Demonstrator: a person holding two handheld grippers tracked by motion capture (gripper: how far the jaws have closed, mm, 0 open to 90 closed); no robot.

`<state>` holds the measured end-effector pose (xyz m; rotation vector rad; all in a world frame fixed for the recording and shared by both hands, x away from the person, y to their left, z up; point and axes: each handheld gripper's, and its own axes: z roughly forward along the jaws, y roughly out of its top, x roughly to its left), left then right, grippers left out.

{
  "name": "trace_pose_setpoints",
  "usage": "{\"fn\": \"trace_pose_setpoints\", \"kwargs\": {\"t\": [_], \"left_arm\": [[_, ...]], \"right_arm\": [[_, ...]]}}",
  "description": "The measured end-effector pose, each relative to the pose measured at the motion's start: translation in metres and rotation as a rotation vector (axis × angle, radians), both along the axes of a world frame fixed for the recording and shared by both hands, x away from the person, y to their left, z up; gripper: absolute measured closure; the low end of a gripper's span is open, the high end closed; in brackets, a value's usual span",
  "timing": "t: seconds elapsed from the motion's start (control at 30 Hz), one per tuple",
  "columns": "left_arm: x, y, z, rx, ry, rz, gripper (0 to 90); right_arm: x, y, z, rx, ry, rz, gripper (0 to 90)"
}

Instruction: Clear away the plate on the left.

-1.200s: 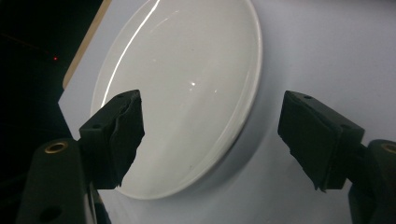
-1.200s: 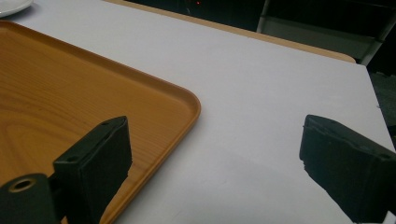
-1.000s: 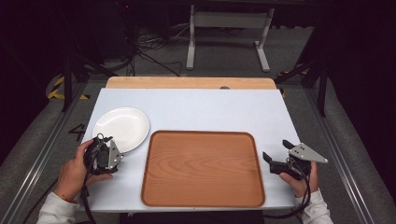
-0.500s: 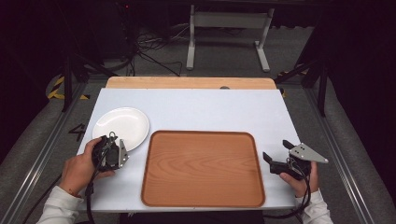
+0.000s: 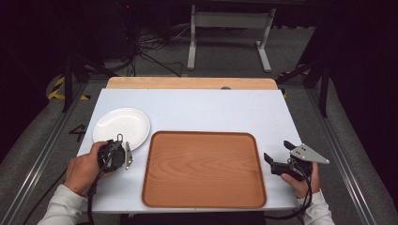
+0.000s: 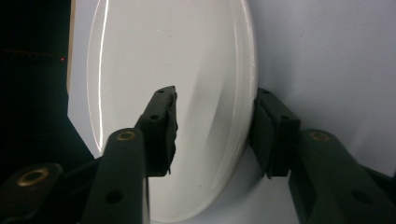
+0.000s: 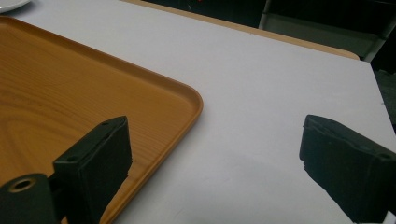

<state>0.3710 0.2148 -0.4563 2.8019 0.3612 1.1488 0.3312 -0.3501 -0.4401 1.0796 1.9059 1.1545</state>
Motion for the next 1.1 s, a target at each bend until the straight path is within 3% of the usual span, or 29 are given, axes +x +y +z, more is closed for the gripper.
{"fn": "trace_pose_setpoints", "kwargs": {"t": [0.13, 0.27, 0.33, 0.53, 0.6, 0.67, 1.1], "left_arm": [[0.0, -0.003, -0.002, 0.022, 0.03, -0.023, 79.1], [-0.001, -0.004, 0.0, 0.047, 0.012, -0.034, 81.9], [-0.003, -0.006, 0.003, 0.069, -0.029, -0.036, 83.0], [-0.005, -0.005, 0.016, 0.059, -0.075, -0.029, 86.8], [-0.006, -0.003, 0.02, 0.021, -0.094, -0.03, 86.9], [-0.007, -0.001, 0.023, -0.011, -0.09, -0.029, 86.9], [-0.017, -0.011, 0.036, -0.038, -0.122, -0.053, 85.9]], "right_arm": [[0.0, 0.0, 0.0, -0.001, 0.001, -0.002, 9.8], [0.0, -0.001, 0.0, 0.002, 0.0, -0.004, 9.8], [-0.001, -0.001, 0.001, 0.002, -0.001, -0.004, 9.8], [0.0, 0.0, 0.0, -0.003, 0.001, -0.004, 9.8], [0.0, -0.001, 0.0, -0.003, 0.001, -0.004, 9.8], [0.0, -0.001, 0.0, -0.003, 0.001, -0.005, 9.8], [-0.001, -0.001, 0.001, -0.005, -0.003, -0.007, 9.8]]}}
